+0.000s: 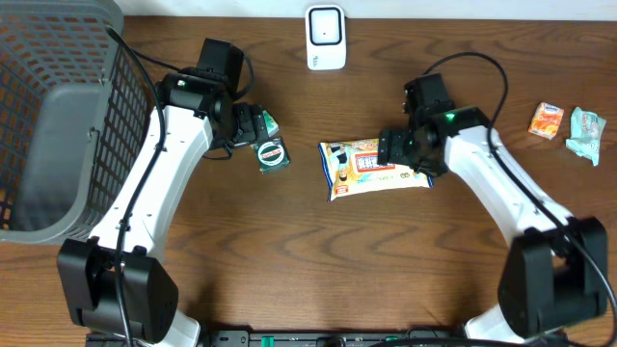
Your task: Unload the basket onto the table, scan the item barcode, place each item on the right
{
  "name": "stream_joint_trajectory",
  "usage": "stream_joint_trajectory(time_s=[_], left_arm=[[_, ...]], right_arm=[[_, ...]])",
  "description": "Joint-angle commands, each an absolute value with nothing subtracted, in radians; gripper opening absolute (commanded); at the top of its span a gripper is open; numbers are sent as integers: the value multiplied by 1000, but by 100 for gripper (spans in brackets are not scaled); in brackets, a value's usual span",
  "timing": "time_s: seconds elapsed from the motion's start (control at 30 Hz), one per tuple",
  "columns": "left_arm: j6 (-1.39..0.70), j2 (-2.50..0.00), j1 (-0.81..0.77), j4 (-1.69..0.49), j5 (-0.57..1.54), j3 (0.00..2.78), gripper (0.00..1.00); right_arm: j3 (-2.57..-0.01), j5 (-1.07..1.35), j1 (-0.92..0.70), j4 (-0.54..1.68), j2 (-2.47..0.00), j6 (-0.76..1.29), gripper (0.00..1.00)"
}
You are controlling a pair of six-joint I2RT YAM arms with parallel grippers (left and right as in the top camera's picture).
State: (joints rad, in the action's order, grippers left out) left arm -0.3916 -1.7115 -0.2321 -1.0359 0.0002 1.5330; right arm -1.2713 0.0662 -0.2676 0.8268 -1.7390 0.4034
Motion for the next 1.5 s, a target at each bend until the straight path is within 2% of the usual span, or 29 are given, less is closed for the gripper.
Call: stream_joint_trajectory(time_s=[0.0, 0.2, 0.27, 0.4, 0.57, 1.37, 1.47], left_arm=[[-386, -1711, -229, -1039, -11, 1541, 98], [-386, -1711, -229, -1039, -11, 1541, 97], [-386, -1711, -229, -1039, -11, 1541, 98], [-386, -1711, -229, -1039, -11, 1541, 98], [-386, -1711, -229, -1039, -11, 1541, 98], [-386, -1711, -229, -1039, -11, 1541, 98], [-386, -1711, -229, -1039, -11, 1541, 97]], right_arm=[[-1290, 234, -281, 877, -1710, 403, 99], [-1252, 322, -312, 909, -1713, 405, 99], [-1236, 277, -316, 920, -1713, 512, 99], [-1171, 261, -316, 891, -1713, 848, 99], [-1066, 265, -315, 713, -1713, 1035, 99], [-791, 200, -318, 215, -1731, 1200, 99], [-780, 181, -335, 171, -1772, 1200, 95]])
